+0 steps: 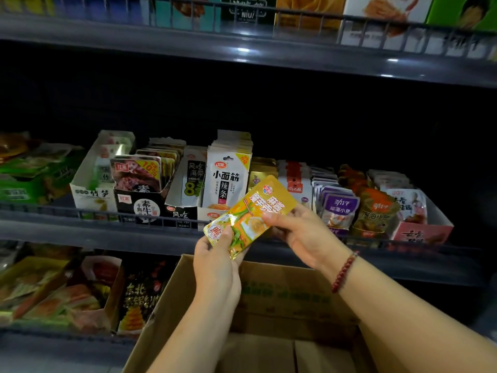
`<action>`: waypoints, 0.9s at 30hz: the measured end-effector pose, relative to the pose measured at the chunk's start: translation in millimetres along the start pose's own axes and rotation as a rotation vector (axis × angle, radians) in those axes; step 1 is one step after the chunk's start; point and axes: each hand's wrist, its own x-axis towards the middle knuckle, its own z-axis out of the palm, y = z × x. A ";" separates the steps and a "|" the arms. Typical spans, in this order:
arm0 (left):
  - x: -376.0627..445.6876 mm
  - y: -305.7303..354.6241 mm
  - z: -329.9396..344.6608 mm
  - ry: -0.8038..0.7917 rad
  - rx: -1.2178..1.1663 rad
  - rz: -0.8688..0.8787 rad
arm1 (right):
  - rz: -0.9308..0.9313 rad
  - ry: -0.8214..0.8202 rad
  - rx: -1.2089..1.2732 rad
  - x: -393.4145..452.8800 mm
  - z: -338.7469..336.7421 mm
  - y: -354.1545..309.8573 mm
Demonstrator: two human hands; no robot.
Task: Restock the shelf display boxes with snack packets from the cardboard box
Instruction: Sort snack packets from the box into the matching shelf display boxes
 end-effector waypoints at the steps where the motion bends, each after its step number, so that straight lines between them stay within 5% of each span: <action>1: 1.2 -0.1 0.8 -0.008 -0.020 -0.014 | -0.018 0.018 0.009 2.0 2.5 3.3; 4: 2.7 -1.8 2.1 -0.079 0.013 -0.061 | -0.069 0.137 -0.001 12.3 5.7 6.9; 7: 5.1 -4.4 3.8 -0.129 0.302 0.005 | -0.116 0.217 -0.062 29.8 2.0 3.2; 17: 62.0 -6.2 6.8 -0.272 1.578 0.883 | -0.416 0.407 -0.611 110.1 -11.3 -27.6; 22: 77.3 -17.4 -2.6 -0.372 1.824 0.991 | -0.362 0.325 -0.732 121.8 -12.5 -10.1; 27: 82.3 -22.4 -4.4 -0.401 1.792 1.129 | -0.317 0.303 -0.803 124.8 -22.8 -7.4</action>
